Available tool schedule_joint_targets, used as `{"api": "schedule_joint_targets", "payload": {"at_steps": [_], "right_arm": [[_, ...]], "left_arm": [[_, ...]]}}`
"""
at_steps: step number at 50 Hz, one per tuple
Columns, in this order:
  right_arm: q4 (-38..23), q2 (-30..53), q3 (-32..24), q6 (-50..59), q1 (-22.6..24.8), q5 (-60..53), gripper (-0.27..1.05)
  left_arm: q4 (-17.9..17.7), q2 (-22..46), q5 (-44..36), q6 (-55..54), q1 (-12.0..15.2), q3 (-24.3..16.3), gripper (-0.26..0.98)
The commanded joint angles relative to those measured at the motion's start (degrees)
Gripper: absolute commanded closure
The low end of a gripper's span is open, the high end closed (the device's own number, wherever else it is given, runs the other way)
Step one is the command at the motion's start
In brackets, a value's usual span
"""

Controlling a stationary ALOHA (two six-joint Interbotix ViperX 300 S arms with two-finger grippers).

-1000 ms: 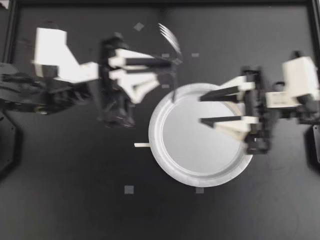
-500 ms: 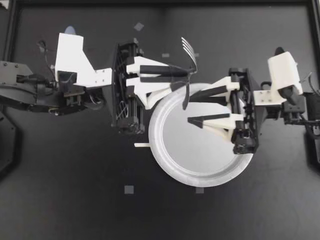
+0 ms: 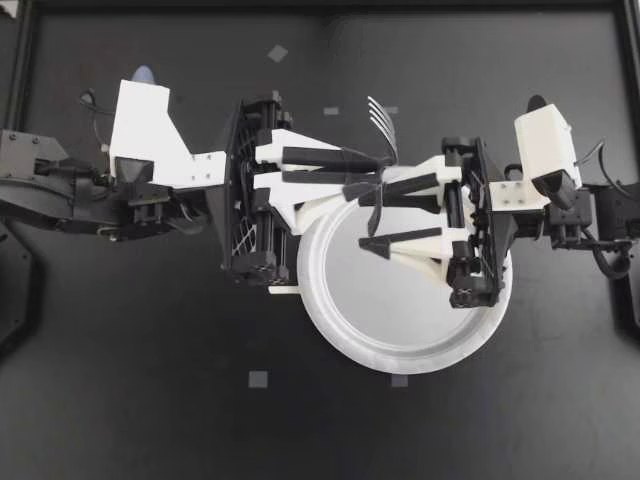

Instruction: Pick up the fork and place it on the plate.

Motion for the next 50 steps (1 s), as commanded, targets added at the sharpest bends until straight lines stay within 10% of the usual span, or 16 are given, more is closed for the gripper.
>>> {"api": "schedule_joint_targets", "payload": {"at_steps": [1,13,25,37,50], "right_arm": [[-1.6,-1.2,-0.8,-0.2,-0.2,-0.2,0.46],[-3.7,-2.7,-0.9,-0.4,-0.1,-0.2,1.00],[-3.7,-2.9,-0.8,0.1,-0.1,1.0,1.01],[-3.7,-3.7,-0.8,0.2,-0.1,1.5,1.01],[-3.4,-14.0,-0.4,0.4,-0.8,19.8,1.01]], "left_arm": [[0.1,-0.7,-0.6,0.1,-0.1,-0.8,0.77],[0.1,-1.1,1.2,-0.2,-0.1,-0.5,0.76],[0.1,-1.7,6.8,0.0,-0.1,-1.1,0.52],[0.0,-1.8,7.4,-0.1,-0.1,-0.5,-0.16],[0.1,-5.3,7.4,0.4,-0.1,3.0,-0.17]]}}
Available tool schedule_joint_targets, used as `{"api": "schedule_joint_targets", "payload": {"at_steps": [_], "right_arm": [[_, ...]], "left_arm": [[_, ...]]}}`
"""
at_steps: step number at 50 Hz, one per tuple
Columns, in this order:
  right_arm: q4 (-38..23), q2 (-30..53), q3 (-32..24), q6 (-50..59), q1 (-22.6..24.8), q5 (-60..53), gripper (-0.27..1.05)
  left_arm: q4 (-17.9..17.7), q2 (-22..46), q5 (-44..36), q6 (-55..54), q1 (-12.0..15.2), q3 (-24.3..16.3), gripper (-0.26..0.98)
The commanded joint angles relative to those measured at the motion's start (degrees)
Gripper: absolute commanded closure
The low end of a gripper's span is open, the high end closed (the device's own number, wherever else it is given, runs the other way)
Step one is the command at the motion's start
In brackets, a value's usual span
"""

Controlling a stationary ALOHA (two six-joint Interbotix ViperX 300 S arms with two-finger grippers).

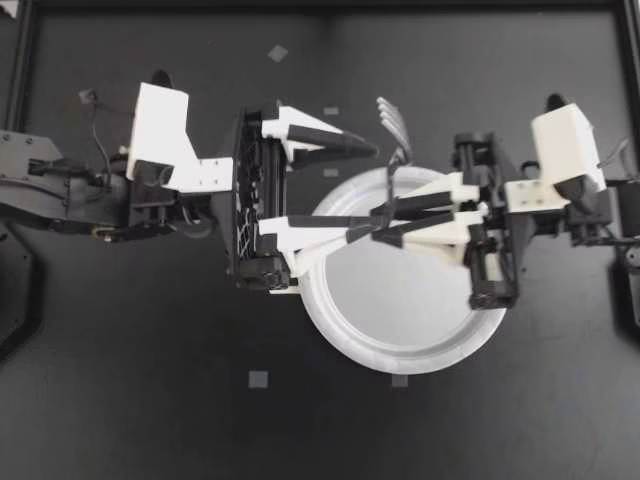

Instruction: Pick up the fork and place it on the plate.

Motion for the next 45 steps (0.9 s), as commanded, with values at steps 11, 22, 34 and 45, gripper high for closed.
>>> {"api": "schedule_joint_targets", "payload": {"at_steps": [11,22,34,45], "right_arm": [[7.4,-16.8,2.5,5.3,0.0,43.2,1.01],[20.1,-17.5,8.1,14.0,8.3,60.0,1.01],[22.1,-15.9,12.1,26.7,13.7,62.8,1.01],[21.4,-12.9,13.3,35.2,13.3,64.2,1.01]], "left_arm": [[0.1,-12.7,-0.4,0.5,0.1,10.5,-0.16],[0.1,-16.4,-0.3,-0.3,0.1,15.0,-0.16],[0.1,-13.2,-0.2,-0.1,0.1,14.1,-0.16],[0.0,-12.0,-0.5,0.1,0.1,14.1,-0.16]]}}
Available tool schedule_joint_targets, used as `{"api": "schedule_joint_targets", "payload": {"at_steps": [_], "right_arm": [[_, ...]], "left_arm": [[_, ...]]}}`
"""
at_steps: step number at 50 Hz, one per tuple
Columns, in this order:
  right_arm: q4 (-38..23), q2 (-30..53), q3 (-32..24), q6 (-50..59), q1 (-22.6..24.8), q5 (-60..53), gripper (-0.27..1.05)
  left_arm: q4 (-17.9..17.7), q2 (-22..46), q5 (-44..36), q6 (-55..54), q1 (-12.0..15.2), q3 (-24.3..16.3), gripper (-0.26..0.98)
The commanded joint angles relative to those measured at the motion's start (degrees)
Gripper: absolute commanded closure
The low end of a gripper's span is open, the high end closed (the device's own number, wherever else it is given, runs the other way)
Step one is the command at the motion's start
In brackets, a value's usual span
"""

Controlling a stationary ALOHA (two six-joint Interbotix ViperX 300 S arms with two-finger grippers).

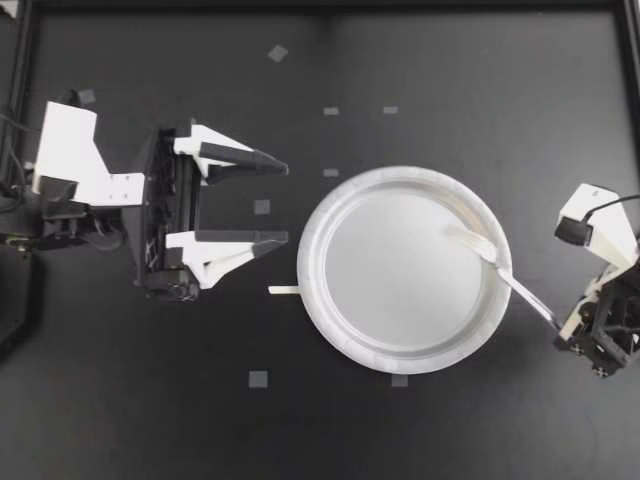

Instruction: Pick up the fork and place it on the plate.

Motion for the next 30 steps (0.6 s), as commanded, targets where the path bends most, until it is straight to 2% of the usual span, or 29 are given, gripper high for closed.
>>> {"api": "schedule_joint_targets", "payload": {"at_steps": [1,11,19,30], "right_arm": [[-0.6,4.1,-0.4,5.4,-0.2,0.2,1.01],[-2.7,12.0,-3.7,5.8,0.0,0.4,1.01],[-8.7,15.5,-8.2,3.1,2.6,3.6,1.01],[-9.8,21.4,-11.2,3.3,6.4,6.3,1.01]], "left_arm": [[0.0,-0.4,-0.7,0.3,0.1,-1.4,-0.16],[0.0,-0.4,-0.8,0.8,0.1,-1.0,-0.16],[0.1,-0.4,-0.8,1.1,0.1,-0.2,-0.16],[0.1,-0.3,-1.1,1.2,0.1,0.2,-0.16]]}}
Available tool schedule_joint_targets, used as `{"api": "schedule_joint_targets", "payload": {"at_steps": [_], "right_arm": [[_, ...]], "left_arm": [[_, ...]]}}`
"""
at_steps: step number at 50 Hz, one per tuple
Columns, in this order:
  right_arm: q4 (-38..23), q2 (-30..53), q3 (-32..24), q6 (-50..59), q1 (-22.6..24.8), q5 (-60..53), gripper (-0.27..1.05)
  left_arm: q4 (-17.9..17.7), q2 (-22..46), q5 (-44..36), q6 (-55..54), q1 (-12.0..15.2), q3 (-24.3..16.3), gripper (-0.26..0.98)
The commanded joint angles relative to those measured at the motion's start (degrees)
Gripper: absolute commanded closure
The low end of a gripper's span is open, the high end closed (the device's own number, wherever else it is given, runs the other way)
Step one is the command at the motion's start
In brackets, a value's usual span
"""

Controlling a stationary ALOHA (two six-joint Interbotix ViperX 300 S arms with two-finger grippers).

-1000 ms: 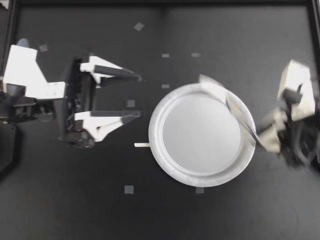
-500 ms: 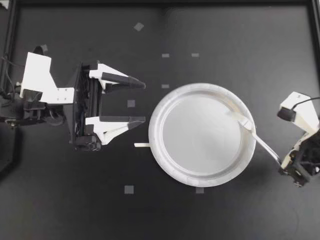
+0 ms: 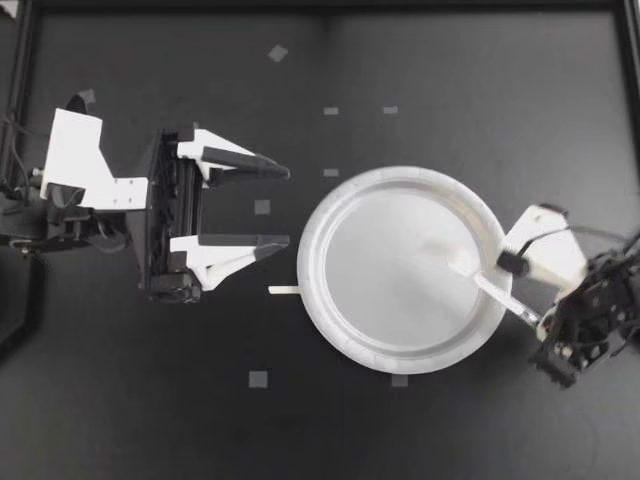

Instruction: Pick up the fork and place it on the plate.

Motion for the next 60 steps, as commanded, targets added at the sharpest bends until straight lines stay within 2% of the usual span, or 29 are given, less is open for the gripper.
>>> {"api": "schedule_joint_targets", "payload": {"at_steps": [1,12,22,32,37,42,48,52,60], "right_arm": [[0.3,3.5,-1.8,0.3,2.0,1.0,1.01],[1.3,8.0,-2.3,2.0,1.9,2.2,1.01],[1.1,7.2,-2.1,3.9,1.9,1.5,1.01],[1.3,7.2,-2.4,3.7,1.9,0.5,0.92],[1.3,7.2,-2.5,3.7,1.9,0.1,0.82],[1.3,7.1,-2.5,3.9,1.9,-0.1,0.67],[1.3,7.7,-2.5,4.0,1.9,0.3,0.42],[1.5,8.0,-2.5,4.0,1.9,0.3,0.31],[1.8,7.4,-2.5,3.9,1.9,-0.2,0.25]], "left_arm": [[0.1,-0.4,-0.9,0.2,0.1,-0.4,-0.16],[0.1,-0.4,-1.6,0.1,0.1,-0.4,-0.16],[0.1,-0.4,-1.6,0.1,0.1,-0.5,-0.16],[0.1,-0.5,-1.7,0.1,0.1,-0.4,-0.16],[0.1,-0.5,-1.6,0.1,0.1,-0.4,-0.16],[0.1,-0.5,-1.6,0.1,0.1,-0.4,-0.16],[0.1,-0.5,-1.6,0.1,0.1,-0.2,-0.16],[0.0,-0.5,-1.6,0.1,0.1,-0.1,-0.16],[0.0,-0.8,-1.6,0.1,0.1,0.0,-0.16]]}}
